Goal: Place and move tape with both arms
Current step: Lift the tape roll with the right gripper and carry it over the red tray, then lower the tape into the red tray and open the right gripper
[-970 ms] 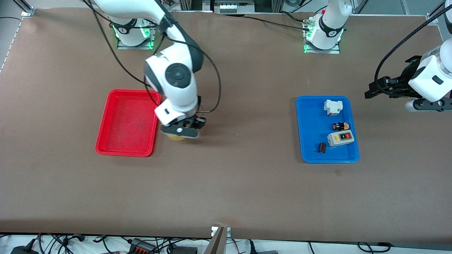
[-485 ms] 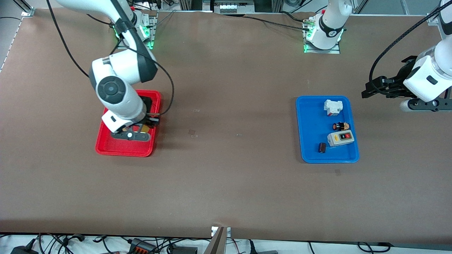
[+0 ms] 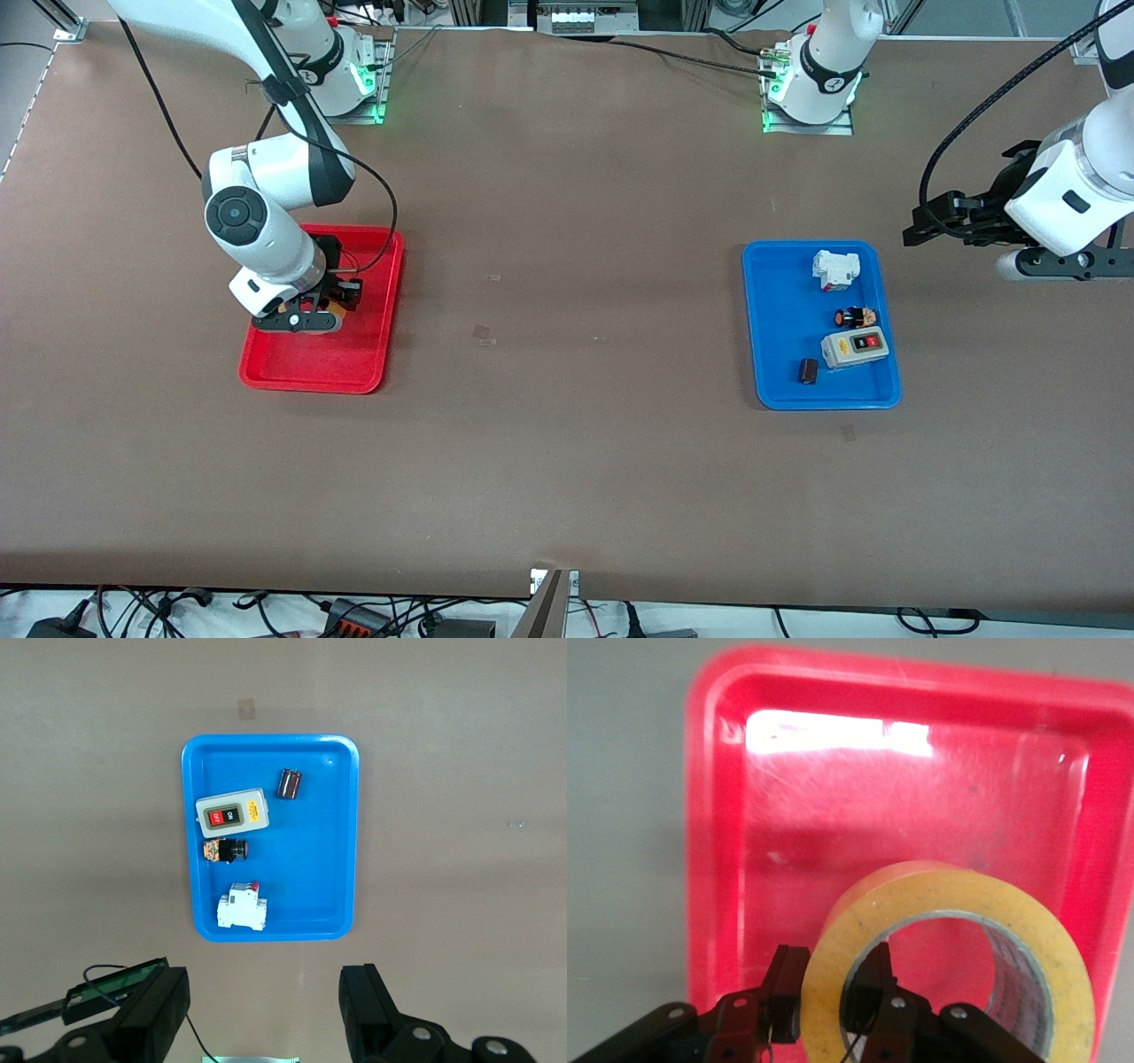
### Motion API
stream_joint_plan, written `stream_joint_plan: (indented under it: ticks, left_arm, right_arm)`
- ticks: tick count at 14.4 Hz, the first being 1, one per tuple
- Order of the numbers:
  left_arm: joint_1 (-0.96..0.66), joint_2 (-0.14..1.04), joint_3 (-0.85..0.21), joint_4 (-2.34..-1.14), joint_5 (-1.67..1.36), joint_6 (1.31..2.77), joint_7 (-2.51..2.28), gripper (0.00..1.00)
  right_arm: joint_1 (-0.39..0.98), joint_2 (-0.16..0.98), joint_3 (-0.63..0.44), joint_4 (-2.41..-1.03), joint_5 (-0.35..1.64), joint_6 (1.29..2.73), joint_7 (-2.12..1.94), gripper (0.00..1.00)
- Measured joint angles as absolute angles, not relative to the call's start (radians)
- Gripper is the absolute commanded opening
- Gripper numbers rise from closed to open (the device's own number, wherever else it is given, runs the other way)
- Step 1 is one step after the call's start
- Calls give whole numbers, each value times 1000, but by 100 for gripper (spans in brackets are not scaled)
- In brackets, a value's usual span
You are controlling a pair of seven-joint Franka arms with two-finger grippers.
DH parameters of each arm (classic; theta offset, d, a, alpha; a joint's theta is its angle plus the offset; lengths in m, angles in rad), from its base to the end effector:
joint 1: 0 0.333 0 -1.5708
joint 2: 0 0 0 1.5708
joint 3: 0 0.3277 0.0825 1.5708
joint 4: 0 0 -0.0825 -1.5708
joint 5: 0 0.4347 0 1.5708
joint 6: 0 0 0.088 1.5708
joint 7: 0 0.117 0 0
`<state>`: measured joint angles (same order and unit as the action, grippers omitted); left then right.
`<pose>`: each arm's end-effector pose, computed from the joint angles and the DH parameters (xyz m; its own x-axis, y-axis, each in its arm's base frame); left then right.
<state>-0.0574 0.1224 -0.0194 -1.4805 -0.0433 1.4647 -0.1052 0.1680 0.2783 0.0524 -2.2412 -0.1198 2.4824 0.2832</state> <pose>0.6278 -0.0531 0.5888 0.9896 0.0243 -0.1417 0.0290 -0.9991 0.0309 0.5594 0.1258 0.2003 0.9993 0.0308 -0.0217 0.0321 -0.9974 0.0640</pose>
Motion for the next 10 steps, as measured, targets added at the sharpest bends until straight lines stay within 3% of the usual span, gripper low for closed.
stream_joint_plan:
  ticks: [6,7,8,9,10]
  left_arm:
    - [-57,122,-20,-1481,-43,1465,-105,100]
    - [-57,122,-20,-1481,-43,1465,-105,100]
    - [-57,122,-20,-1481,-43,1465,-105,100]
    - [-57,122,-20,-1481,-43,1465,-105,100]
    - [-57,122,-20,-1481,-43,1465,-105,100]
  right_arm:
    - [143,318,53,-2279,-120,2580,264,10]
    - [139,332,53,-2279,-120,2595,263,18]
    - [136,345,53,-2279,-120,2606,263,37]
    - [134,352,53,-2279,-120,2615,263,73]
    - [134,351,53,-2278,-120,2617,263,83]
